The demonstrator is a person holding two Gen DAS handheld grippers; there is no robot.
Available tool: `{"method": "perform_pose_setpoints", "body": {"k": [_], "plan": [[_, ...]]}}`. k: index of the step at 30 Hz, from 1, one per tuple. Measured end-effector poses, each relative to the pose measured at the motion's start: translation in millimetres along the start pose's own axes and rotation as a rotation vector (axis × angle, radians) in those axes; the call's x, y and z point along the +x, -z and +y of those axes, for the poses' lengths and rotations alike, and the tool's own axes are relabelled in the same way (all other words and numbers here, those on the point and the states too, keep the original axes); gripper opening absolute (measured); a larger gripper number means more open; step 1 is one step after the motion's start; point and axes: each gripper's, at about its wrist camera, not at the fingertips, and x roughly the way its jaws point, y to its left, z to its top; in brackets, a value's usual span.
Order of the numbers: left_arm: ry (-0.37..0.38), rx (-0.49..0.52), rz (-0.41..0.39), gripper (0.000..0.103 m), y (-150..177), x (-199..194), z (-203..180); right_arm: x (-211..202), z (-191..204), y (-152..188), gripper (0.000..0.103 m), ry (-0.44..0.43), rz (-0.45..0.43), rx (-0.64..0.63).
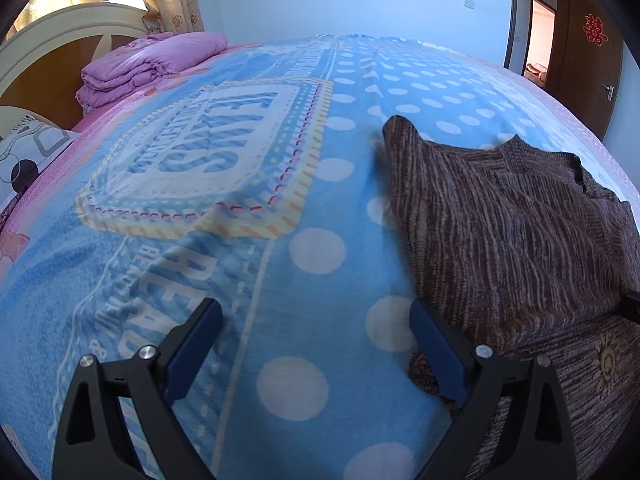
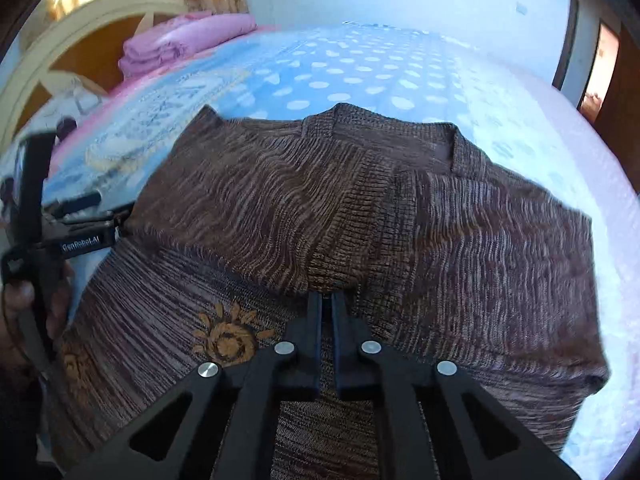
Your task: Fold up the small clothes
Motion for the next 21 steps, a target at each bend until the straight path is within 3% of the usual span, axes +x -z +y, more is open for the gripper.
{"method": "perform_pose_setpoints", "body": {"k": [2, 6, 11, 13, 15, 18, 21], "plan": [[-0.002, 0.002, 0.001, 0.098, -0.2, 0.2, -0.6, -9.7, -7.2, -7.9, 0.026, 0.002, -0.042, 0.035], [-0.004, 0.011, 0.004, 0.098, 0.3, 0.8, -1.6, -6.5, -24.0, -37.6, 0.026, 0.001, -0.065, 0.103], [-0.023, 0.032, 0.013, 0.100, 2.1, 0.6, -5.1, 45.3, -31.0, -63.4, 0.026, 0.048, 0.002, 0.126], [-0.020, 0.026, 0.014, 0.101, 3.0, 0.0, -3.5, 60.8, -30.1, -63.5, 0.012, 0.077, 0.023, 0.105], [-0.018, 0.023, 0.015, 0.101, 3.1, -0.2, -2.3, 54.1, -26.3, -63.7, 0.002, 0.106, -0.025, 0.076], [-0.019, 0.023, 0.015, 0.102, 3.1, 0.0, -2.2, 43.2, -27.9, -63.1, 0.002, 0.163, -0.073, 0.057], [-0.024, 0.024, 0.018, 0.103, 2.5, 1.0, -2.3, 51.4, -32.2, -60.4, 0.005, 0.150, -0.031, 0.016]]}}
